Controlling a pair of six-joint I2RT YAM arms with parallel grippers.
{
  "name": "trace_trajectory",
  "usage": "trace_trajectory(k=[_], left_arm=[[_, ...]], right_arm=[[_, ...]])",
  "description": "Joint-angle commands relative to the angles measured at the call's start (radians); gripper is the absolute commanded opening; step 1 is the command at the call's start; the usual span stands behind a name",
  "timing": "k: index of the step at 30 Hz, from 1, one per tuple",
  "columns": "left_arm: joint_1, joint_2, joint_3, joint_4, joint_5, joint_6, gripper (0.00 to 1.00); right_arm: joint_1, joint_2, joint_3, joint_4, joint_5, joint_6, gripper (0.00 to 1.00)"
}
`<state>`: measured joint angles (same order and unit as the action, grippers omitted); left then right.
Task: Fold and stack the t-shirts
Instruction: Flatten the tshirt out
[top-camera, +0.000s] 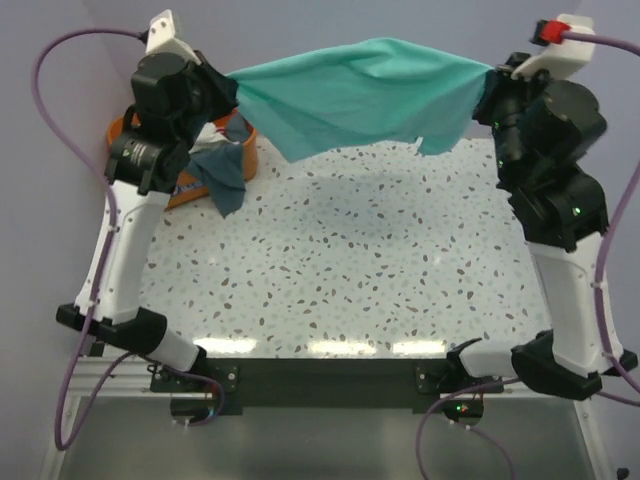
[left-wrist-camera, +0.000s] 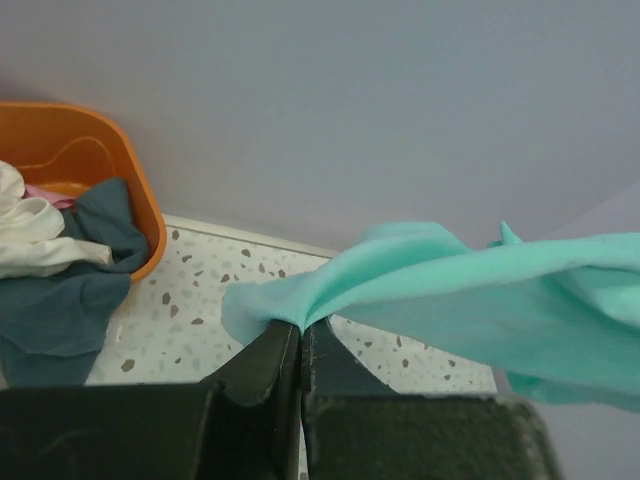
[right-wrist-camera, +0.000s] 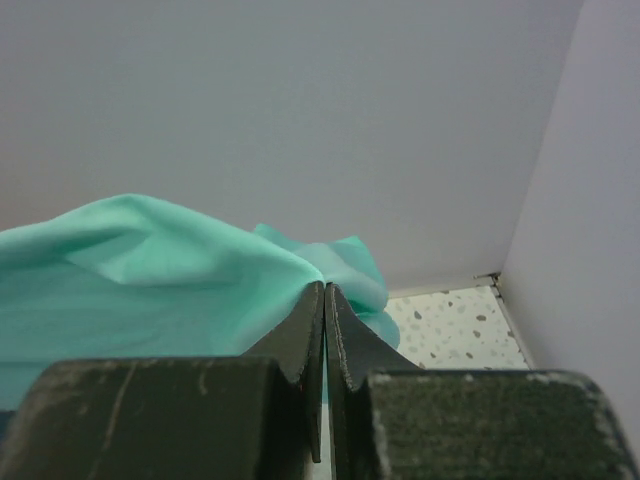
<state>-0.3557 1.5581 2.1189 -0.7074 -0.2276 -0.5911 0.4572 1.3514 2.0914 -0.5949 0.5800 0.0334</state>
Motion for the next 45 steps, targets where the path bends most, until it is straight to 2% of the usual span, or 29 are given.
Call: trace_trajectory(k=[1,8,11,14,15,17,21,22,23,24,25,26,27,29,31,35,38,39,42,45], left_arm=[[0.003,-0.148,-0.034,0.059,0.048,-0.003,0.0],[0.003,-0.27,-0.117,0.036,0.111,-0.036,0.0],[0.003,-0.259,-0.116,0.008,0.099,-0.023,0.0],[0.003,-0.202,-0.119,-0.026,0.053,-0.024,0.0],[0.003,-0.166,-0.146,-0.036,0.037,-0.032,0.0],[0.003,-0.136,-0.218,-0.017,0.017,-0.042,0.0],[0.009,-0.054,-0.552,0.107,-0.029,-0.088,0.02],[0.015,-0.032,-0.594,0.152,-0.026,-0.091,0.06],[0.018,-0.009,-0.628,0.166,-0.012,-0.088,0.17],[0.018,0.038,-0.666,0.172,-0.003,-0.088,0.48],[0.02,0.058,-0.674,0.171,0.01,-0.085,0.71],[0.02,0.072,-0.677,0.163,0.016,-0.078,0.89],[0.02,0.088,-0.678,0.154,0.013,-0.076,1.0],[0.018,0.051,-0.695,0.14,0.004,-0.076,1.0],[0.017,-0.002,-0.767,0.135,0.014,-0.091,1.0],[0.011,-0.2,-1.007,0.086,0.027,-0.131,1.0],[-0.011,-0.301,-1.15,0.016,0.031,-0.203,1.0],[-0.02,-0.369,-1.245,0.005,0.051,-0.219,1.0],[-0.069,-0.498,-1.396,-0.012,0.135,-0.279,1.0],[-0.149,-0.597,-1.502,0.008,0.211,-0.352,0.94]], right_arm=[[-0.005,-0.121,-0.004,-0.017,-0.032,0.034,0.0],[-0.005,-0.257,-0.096,-0.011,-0.035,0.088,0.0],[-0.005,-0.252,-0.097,-0.035,-0.025,0.089,0.0],[-0.005,-0.222,-0.143,-0.06,0.075,0.1,0.0],[-0.005,-0.194,-0.187,-0.069,0.148,0.117,0.0],[-0.006,-0.175,-0.279,-0.05,0.191,0.129,0.0],[-0.058,-0.141,-0.658,0.059,0.178,0.227,0.0],[-0.08,-0.121,-0.712,0.076,0.119,0.25,0.0],[-0.118,-0.11,-0.769,0.136,0.097,0.266,0.0],[-0.141,-0.097,-0.854,0.158,0.068,0.295,0.07],[-0.164,-0.065,-0.879,0.168,-0.015,0.306,0.17],[-0.182,-0.043,-0.896,0.185,-0.044,0.312,0.44],[-0.207,-0.025,-0.906,0.182,-0.072,0.303,0.61],[-0.215,0.02,-0.884,0.108,-0.078,0.301,0.87],[-0.213,0.028,-0.875,0.055,-0.084,0.319,0.99],[-0.213,-0.049,-0.967,-0.057,-0.205,0.39,0.99],[-0.213,-0.125,-1.054,-0.066,-0.261,0.439,0.99],[-0.213,-0.173,-1.115,-0.059,-0.314,0.462,0.99],[-0.213,-0.241,-1.2,-0.034,-0.391,0.462,0.99],[-0.213,-0.259,-1.217,-0.085,-0.399,0.445,0.99]])
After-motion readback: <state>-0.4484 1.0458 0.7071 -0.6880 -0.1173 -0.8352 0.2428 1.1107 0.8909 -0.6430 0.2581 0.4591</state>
